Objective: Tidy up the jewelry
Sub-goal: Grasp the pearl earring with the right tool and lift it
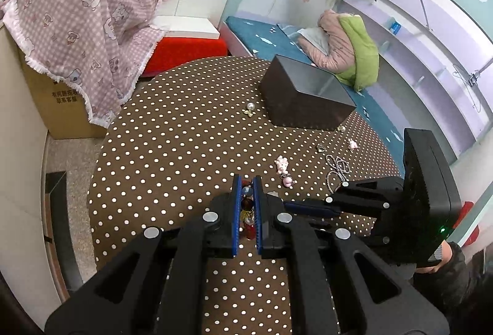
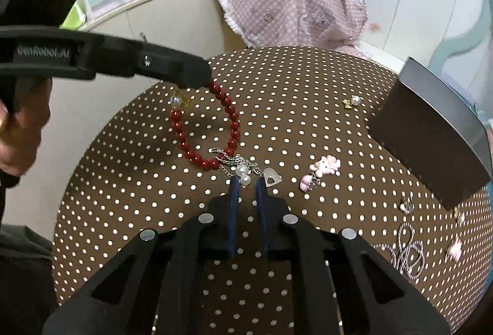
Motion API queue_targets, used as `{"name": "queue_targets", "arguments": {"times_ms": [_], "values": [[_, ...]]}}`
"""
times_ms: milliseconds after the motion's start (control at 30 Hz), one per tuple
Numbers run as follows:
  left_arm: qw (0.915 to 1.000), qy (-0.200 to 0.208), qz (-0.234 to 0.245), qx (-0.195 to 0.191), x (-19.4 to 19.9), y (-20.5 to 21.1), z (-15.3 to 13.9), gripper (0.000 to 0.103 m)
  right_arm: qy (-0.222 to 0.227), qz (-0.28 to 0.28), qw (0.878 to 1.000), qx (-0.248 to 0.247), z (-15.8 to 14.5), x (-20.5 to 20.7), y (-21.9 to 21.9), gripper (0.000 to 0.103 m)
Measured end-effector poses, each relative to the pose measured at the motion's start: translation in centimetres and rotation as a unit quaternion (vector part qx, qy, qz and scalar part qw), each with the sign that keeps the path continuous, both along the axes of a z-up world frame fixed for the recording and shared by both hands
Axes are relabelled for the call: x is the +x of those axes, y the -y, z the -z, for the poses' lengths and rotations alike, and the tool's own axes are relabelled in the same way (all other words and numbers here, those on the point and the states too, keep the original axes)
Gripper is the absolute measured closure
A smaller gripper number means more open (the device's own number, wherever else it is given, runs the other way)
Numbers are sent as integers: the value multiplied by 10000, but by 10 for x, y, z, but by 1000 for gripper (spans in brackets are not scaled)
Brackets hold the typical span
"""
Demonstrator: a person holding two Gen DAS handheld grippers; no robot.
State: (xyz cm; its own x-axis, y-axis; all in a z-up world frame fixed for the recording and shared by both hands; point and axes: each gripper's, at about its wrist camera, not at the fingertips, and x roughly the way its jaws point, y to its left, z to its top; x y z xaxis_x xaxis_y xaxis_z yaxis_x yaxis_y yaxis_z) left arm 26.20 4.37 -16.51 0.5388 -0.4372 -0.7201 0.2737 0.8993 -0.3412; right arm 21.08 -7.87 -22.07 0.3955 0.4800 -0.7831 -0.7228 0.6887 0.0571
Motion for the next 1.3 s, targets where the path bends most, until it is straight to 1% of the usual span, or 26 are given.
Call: {"name": "queue_targets", "arguments": {"times_ms": [67,167,300,400,467,600,700,733,833,933,1100,1300], "values": [[10000,-4,26,-17,0,2,1,95,-28,-7,10000,-21,2,-1,-3,92],[10000,-1,53,-27,-1,7,0,95,-8,38,9999,93,4,2,-9,92],[10000,-10,31,-33,-1,7,0,95,88,31,10000,28,5,3,-16,93],[10000,-14,5,-45,-2,7,0,95,-133,98,9998,142,3,5,-13,93],[10000,-17,12,-40,-2,6,0,95,-6,97,9999,73,3,4,-16,92],[10000,-27,21,-13,-3,6,0,95,15,30,9999,101,4,11,-18,92],[10000,-32,33,3,-4,6,0,95,126,-80,9999,-14,5,11,-22,90],[10000,-34,31,13,-4,6,1,95,157,-110,9998,-62,5,10,-24,94],[10000,-24,-7,66,-4,8,2,95,352,-164,9987,-337,5,1,-23,97],[9999,10,-80,111,-5,8,1,95,365,-71,9984,-421,5,-6,-5,97],[9997,94,-196,112,-4,2,-5,95,334,308,9977,-497,3,-14,40,97],[9995,154,-202,183,-4,4,-10,95,273,754,9953,-540,6,-18,79,97]]}}
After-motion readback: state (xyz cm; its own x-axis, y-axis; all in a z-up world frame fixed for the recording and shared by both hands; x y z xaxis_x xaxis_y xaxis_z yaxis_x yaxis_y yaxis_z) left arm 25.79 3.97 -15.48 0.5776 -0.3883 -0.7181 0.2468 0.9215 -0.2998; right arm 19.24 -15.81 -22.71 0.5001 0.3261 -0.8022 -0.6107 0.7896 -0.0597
